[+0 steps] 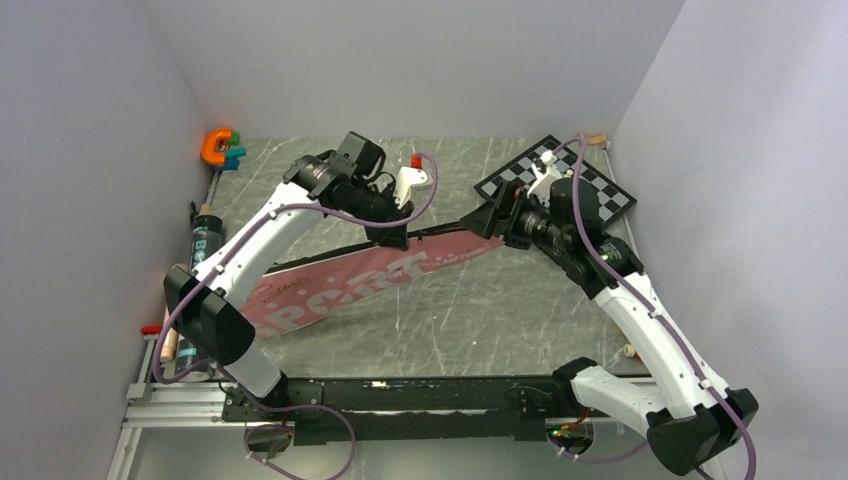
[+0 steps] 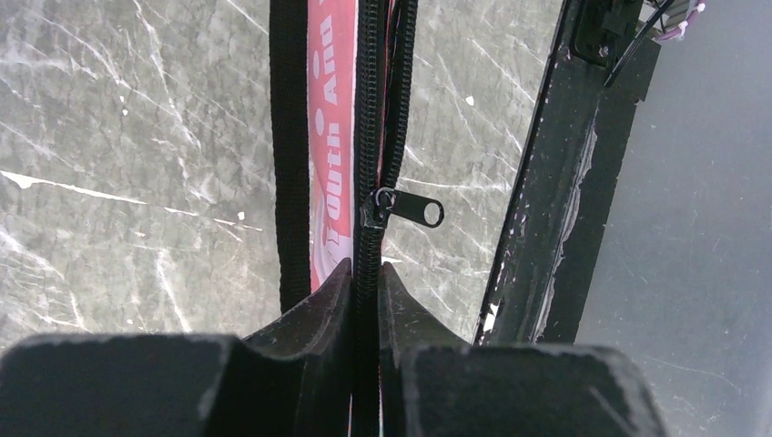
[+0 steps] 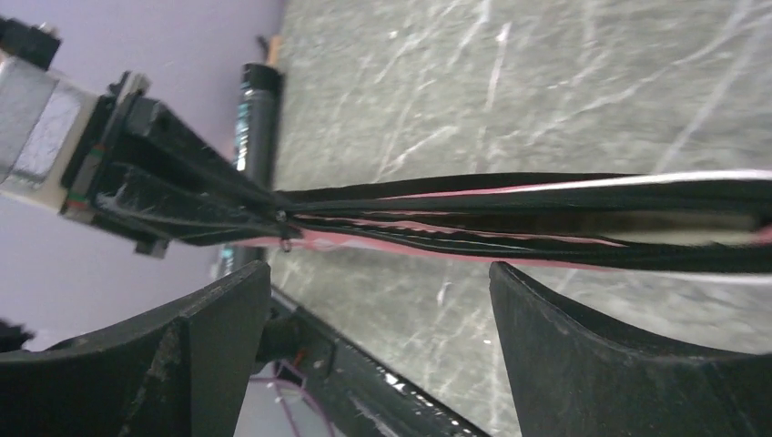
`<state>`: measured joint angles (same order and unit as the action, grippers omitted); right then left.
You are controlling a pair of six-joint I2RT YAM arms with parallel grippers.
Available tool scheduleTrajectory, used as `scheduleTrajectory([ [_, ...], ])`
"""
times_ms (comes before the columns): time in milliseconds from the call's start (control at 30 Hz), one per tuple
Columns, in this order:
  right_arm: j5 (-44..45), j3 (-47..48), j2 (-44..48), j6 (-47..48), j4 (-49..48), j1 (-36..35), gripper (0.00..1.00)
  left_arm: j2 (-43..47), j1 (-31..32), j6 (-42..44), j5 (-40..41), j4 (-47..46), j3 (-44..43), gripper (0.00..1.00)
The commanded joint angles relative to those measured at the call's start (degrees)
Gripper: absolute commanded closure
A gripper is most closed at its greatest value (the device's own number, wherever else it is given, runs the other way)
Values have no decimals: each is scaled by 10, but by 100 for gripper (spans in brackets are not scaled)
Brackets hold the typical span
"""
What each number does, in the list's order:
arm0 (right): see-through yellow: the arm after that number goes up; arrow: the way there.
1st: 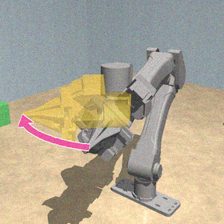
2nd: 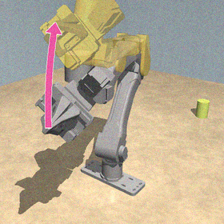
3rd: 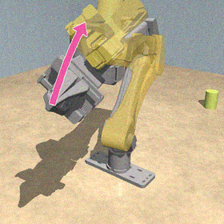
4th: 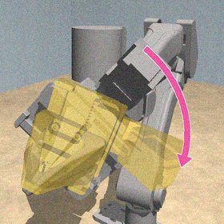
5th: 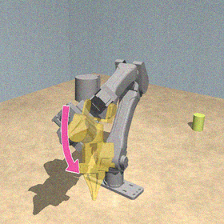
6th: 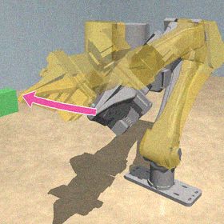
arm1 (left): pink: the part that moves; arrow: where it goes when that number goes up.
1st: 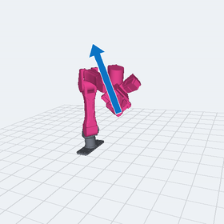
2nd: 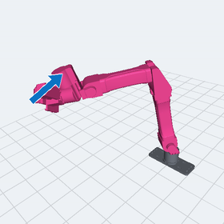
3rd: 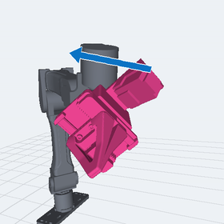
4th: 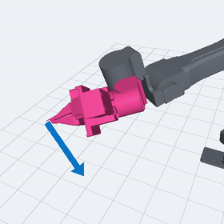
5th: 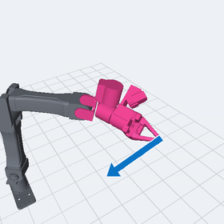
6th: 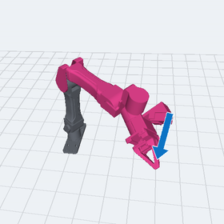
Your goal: Pack up the badminton gear
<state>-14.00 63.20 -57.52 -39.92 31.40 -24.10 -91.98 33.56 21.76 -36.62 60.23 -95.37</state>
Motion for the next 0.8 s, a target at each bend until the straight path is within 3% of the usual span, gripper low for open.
scheduleTrajectory([
  [0, -132, -51, 1, -48, -157, 1, 11, 39, -3, 24, -42, -36, 0, 85],
  [200, -174, -140, 5, -118, -303, -14, 24, 52, -4, 9, -33, -66, 25, 86],
  [500, -63, -204, -21, -131, -471, -120, 33, 55, -7, -12, -52, -67, 23, 87],
  [767, -28, -239, -61, -145, -586, -137, 39, 80, -20, -6, -84, -64, 40, 89],
])
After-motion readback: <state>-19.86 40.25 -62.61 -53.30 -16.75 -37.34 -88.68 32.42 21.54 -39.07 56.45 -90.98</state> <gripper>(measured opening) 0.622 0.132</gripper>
